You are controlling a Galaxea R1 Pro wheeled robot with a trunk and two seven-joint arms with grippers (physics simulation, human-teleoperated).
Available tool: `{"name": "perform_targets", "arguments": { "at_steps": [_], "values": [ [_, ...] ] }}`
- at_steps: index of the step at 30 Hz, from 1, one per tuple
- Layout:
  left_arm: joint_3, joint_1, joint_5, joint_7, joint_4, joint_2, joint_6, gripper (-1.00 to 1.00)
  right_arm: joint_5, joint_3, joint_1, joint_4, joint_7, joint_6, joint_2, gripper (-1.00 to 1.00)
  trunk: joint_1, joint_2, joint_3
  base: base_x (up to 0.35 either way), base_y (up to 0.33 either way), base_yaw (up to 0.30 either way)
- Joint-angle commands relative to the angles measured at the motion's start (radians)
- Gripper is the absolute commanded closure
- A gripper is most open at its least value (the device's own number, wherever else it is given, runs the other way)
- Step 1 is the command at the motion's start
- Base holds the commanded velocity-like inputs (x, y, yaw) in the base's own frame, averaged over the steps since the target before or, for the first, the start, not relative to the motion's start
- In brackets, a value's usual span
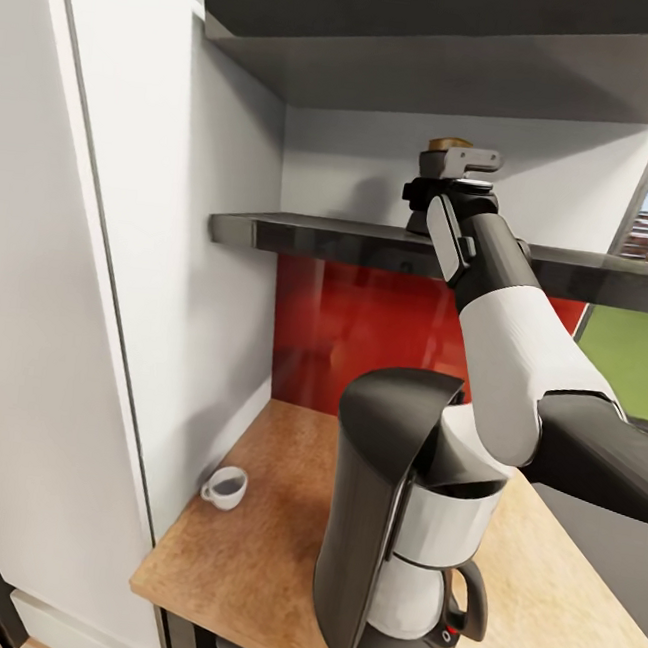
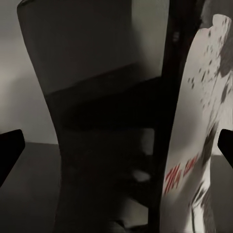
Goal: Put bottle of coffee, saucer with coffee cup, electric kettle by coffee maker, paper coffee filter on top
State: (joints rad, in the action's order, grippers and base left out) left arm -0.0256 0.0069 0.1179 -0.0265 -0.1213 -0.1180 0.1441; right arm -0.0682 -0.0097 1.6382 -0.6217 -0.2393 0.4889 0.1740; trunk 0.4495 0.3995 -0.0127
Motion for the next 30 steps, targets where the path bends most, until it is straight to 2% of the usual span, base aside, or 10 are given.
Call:
{"name": "perform_targets", "arguments": {
  "at_steps": [1,24,25,30],
  "values": [
    [-0.003,0.001,0.009,-0.001,-0.001,0.000,0.001,-1.00,-0.007,-0.001,0.000,-0.001,0.000,0.007,0.001,-1.00,0.000,0.000,0.000,0.047,-0.027,0.000],
    [-0.002,0.001,0.009,-0.001,-0.001,-0.001,0.002,-1.00,-0.007,0.001,0.000,0.000,0.001,0.007,0.001,-1.00,0.000,0.000,0.000,0.004,-0.002,0.000],
    [-0.002,0.001,0.009,-0.001,-0.001,-0.001,0.002,-1.00,-0.007,0.001,0.000,0.000,0.002,0.007,0.001,1.00,0.000,0.000,0.000,0.000,0.000,0.000],
    [-0.002,0.001,0.010,-0.001,-0.001,-0.002,0.002,-1.00,-0.007,0.001,-0.002,0.000,0.002,0.007,0.001,1.00,0.000,0.000,0.000,0.000,0.000,0.000]
  ]
}}
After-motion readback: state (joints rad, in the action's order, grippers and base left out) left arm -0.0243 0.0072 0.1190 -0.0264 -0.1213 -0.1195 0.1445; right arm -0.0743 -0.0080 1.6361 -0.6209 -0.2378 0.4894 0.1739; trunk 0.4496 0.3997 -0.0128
